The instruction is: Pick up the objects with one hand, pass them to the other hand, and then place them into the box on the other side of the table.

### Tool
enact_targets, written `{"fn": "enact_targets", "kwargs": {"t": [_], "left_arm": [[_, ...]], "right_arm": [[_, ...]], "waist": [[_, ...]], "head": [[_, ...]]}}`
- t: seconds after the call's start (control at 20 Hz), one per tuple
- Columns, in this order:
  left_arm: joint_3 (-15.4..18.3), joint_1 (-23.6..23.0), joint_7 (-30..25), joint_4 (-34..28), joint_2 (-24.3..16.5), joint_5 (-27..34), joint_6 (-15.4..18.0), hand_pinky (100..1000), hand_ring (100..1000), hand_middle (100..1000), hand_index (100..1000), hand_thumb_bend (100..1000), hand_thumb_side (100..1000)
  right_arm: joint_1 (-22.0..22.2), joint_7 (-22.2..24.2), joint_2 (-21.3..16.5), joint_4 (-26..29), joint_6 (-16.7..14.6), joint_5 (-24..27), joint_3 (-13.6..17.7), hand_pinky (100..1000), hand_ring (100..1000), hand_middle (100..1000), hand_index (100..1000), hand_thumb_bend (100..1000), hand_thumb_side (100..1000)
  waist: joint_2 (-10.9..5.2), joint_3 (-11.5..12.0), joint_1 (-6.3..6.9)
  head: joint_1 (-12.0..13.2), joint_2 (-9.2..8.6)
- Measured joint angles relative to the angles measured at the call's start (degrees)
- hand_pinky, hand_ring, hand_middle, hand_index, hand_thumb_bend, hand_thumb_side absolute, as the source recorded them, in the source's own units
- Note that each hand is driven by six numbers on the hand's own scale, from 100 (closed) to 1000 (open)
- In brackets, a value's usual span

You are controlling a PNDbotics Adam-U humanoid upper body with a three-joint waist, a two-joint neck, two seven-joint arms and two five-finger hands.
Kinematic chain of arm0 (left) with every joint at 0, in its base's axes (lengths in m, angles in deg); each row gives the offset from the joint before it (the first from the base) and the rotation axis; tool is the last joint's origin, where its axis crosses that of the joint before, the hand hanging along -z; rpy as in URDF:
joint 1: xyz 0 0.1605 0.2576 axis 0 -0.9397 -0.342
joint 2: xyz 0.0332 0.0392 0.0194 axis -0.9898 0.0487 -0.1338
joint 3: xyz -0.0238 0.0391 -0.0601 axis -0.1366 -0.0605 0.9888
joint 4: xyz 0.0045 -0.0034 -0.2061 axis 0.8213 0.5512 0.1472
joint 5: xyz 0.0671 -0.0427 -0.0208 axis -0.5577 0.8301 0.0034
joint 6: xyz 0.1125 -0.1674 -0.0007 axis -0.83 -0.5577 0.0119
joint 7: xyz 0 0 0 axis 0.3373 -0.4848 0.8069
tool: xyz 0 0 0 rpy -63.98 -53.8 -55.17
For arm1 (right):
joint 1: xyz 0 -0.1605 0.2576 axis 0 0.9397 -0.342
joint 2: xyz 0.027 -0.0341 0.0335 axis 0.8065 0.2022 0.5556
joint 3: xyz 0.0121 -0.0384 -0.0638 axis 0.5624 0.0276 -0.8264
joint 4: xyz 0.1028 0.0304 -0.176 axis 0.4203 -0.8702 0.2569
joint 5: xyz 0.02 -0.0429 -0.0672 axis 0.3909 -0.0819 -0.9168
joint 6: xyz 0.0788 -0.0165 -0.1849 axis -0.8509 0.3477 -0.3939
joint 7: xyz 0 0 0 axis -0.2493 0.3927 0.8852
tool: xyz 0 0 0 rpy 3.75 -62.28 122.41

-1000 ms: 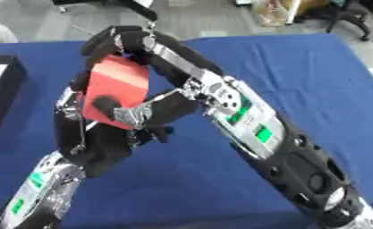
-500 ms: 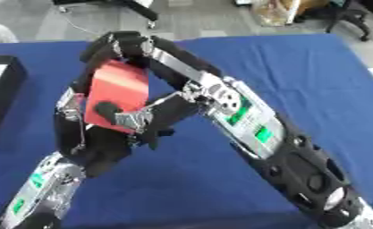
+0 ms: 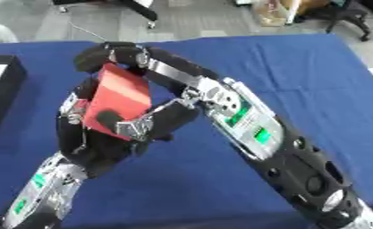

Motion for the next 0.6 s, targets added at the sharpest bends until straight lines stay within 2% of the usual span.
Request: {"fn": "enact_targets", "kwargs": {"t": [0.35,0.6], "left_arm": [[-0.7,0.0,1.0,0.7,0.1,1.0,0.4,820,315,214,513,100,749],[-0.8,0.2,1.3,0.8,0.5,1.1,0.7,821,313,212,511,100,750]], "right_arm": [[0.1,4.9,0.1,-0.5,0.2,-1.8,0.3,832,1000,965,920,720,414],[0.1,5.1,0.1,-0.2,0.4,-1.5,0.9,895,1000,986,931,782,481]], "waist": [[0.02,-0.1,0.02],[0.03,-0.2,0.04]], "head": [[0.3,0.0],[0.4,0.0]]}}
